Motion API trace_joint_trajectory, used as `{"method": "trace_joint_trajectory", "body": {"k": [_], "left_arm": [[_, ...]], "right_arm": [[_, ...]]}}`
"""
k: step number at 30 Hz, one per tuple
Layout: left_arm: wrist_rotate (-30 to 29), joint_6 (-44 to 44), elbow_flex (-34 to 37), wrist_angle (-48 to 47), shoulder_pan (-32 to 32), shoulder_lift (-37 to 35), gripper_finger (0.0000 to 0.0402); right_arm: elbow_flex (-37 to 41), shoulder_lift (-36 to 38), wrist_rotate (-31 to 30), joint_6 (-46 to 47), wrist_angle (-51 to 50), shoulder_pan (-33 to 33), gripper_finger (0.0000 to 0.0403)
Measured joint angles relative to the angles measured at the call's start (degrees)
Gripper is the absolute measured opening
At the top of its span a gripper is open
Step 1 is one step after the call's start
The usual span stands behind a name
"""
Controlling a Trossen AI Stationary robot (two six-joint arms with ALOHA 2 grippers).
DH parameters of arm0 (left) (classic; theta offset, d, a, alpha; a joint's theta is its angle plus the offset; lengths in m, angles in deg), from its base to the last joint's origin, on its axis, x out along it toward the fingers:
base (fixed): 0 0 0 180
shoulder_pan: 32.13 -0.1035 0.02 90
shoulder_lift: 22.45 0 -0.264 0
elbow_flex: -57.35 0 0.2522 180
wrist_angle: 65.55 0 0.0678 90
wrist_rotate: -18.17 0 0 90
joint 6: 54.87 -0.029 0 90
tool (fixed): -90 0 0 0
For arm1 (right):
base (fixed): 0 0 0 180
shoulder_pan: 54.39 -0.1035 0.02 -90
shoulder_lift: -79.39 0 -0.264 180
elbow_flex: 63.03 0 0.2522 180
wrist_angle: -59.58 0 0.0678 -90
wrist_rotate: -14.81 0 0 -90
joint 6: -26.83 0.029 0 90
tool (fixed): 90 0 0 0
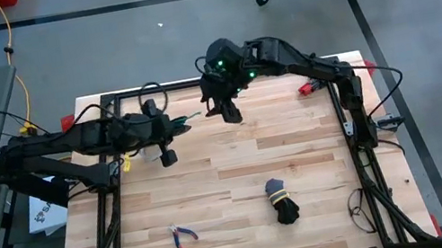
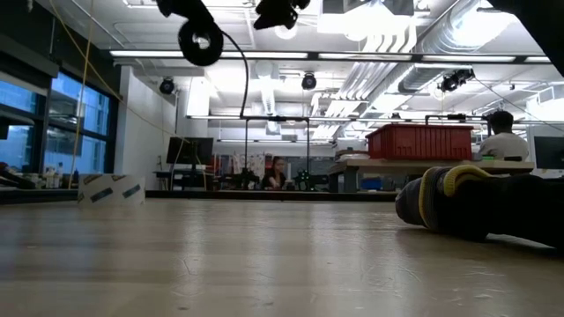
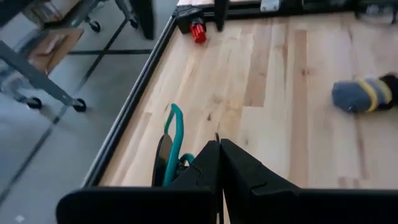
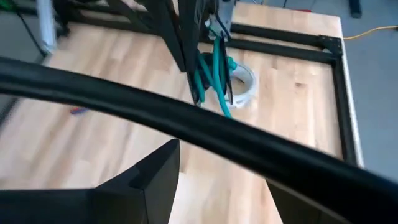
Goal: Coil cords
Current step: Coil the green wire on the spool
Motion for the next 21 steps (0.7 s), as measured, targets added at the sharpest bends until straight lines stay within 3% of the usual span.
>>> {"method": "trace_joint_trajectory", "body": {"k": [7, 14, 21], "left_arm": [[5.7, -8.3, 4.7, 6.2, -1.3, 3.7, 0.0001], [5.5, -13.7, 4.9, 15.9, -1.6, 6.5, 0.0001], [4.4, -12.8, 4.9, 14.3, -2.3, 5.9, 0.0001]], "right_arm": [[0.0, -0.9, -3.5, -0.9, 2.3, 2.2, 0.0200], [0.0, -2.5, -3.4, -1.2, 3.0, 3.4, 0.0199], [0.1, -3.2, -2.8, -1.5, 3.7, 1.2, 0.0199]]}}
